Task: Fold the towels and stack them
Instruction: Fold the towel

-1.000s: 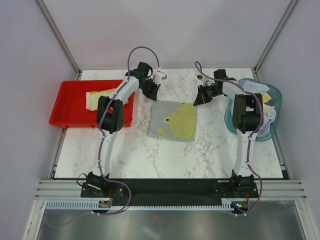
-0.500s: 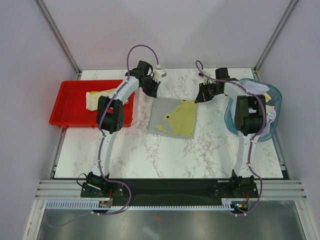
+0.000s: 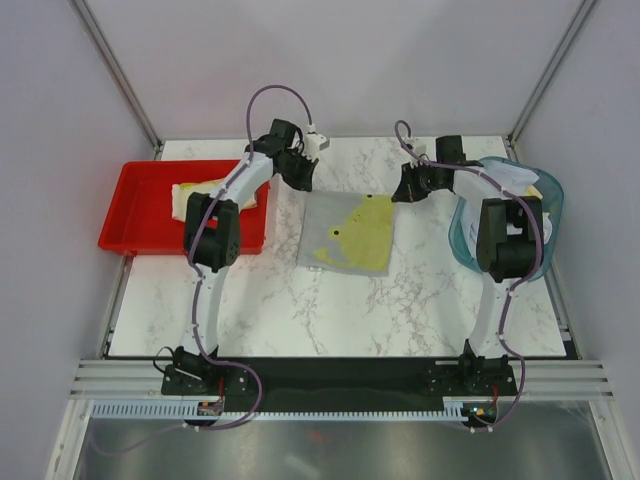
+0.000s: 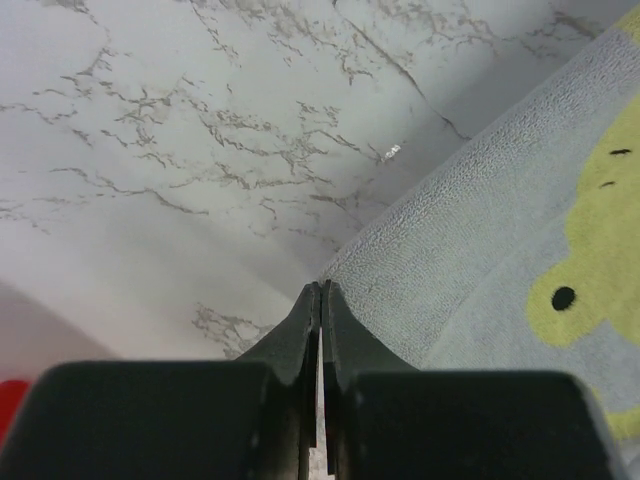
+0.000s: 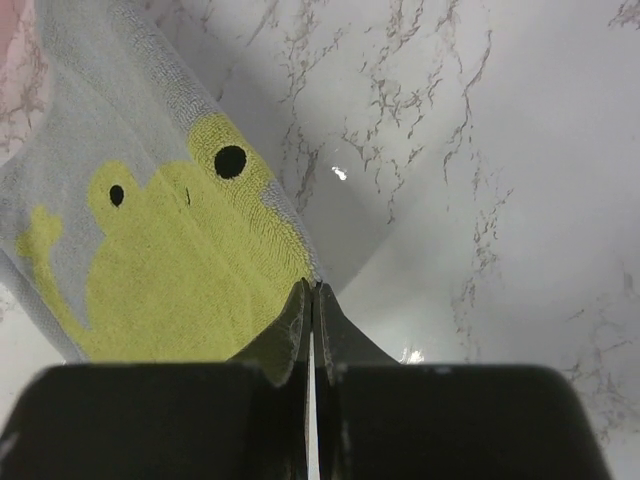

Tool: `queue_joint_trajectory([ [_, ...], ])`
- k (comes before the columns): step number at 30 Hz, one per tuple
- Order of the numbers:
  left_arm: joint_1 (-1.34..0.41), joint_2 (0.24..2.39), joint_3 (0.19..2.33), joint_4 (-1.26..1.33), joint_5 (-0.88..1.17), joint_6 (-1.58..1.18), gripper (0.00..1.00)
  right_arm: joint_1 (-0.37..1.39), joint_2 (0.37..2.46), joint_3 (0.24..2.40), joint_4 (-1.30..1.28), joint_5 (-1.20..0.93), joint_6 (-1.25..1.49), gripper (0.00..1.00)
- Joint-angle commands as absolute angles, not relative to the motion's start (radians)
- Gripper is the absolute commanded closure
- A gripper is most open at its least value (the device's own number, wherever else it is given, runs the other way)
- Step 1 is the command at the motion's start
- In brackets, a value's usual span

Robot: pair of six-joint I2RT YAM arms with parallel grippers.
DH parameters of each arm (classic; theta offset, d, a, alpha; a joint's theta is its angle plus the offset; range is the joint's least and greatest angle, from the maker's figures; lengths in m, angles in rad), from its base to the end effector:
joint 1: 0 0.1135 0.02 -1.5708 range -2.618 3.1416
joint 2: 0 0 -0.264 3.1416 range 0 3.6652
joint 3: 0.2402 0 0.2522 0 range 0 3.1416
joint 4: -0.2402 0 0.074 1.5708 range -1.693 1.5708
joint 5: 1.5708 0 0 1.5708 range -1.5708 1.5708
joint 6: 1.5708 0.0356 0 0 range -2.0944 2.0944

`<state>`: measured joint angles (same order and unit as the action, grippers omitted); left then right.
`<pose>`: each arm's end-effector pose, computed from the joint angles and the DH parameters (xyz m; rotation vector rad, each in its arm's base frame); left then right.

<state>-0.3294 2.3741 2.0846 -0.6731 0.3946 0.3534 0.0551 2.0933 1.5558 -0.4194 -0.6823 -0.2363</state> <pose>0.4904 -0.1821 0.1967 0.9804 2.2928 -0.4881 0.4495 0.0473 0.1853 -0.6079 2.3061 0.7700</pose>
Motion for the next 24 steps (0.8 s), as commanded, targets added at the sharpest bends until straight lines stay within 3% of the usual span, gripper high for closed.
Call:
queue_joint_trajectory([
  [1,-0.321,2.229,2.037,-0.601,0.362,0.318,0.98,0.057,1.999,1.511,-0.339,-0.664,-0.224,1.0],
  [24,-0.333,1.884,1.522,-0.405,0.37,0.255,0.98,0.14,1.603,1.098,-0.146,-0.534,-0.178,1.0],
])
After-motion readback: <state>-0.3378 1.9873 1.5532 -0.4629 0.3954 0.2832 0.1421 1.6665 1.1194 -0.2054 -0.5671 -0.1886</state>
